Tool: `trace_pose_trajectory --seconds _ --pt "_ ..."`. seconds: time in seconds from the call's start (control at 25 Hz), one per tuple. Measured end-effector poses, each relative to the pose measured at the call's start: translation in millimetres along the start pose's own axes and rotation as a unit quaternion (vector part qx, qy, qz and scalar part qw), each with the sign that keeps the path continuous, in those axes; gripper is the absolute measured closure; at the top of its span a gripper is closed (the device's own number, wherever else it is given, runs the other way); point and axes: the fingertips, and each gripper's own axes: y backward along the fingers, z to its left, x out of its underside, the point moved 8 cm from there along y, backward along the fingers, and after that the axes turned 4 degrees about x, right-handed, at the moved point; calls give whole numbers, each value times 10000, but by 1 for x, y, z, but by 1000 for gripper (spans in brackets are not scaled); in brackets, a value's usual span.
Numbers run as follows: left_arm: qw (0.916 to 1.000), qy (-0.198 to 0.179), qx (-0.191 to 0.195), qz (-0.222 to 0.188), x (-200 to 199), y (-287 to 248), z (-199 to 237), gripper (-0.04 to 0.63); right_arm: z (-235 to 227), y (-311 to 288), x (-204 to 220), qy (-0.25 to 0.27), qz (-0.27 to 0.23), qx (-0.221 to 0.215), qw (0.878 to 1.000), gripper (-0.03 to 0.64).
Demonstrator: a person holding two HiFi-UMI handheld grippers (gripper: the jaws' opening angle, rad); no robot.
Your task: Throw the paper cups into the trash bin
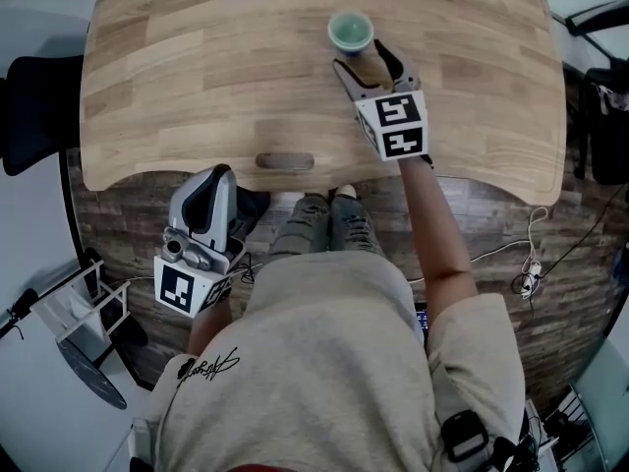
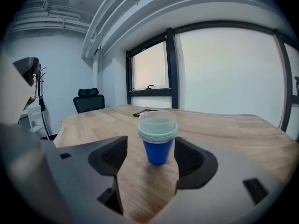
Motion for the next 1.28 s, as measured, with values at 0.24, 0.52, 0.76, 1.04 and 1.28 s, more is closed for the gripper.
trace_pose_trajectory --seconds 0.24,0.52,0.76,1.04,1.28 --pt "9999 56 -138 38 4 2 5 592 -5 -15 3 -38 134 37 9999 327" --pt "9998 80 -194 65 5 3 8 592 -6 -28 6 -152 237 100 9996 322" --pt "9997 75 -246 56 5 4 7 592 -11 -35 7 -229 299 123 9992 321" --pt "9994 80 -320 98 5 9 10 592 -14 -44 7 -193 311 162 9992 321" --pt "9994 78 -305 110 6 8 11 592 -13 -51 7 -123 261 102 9995 322"
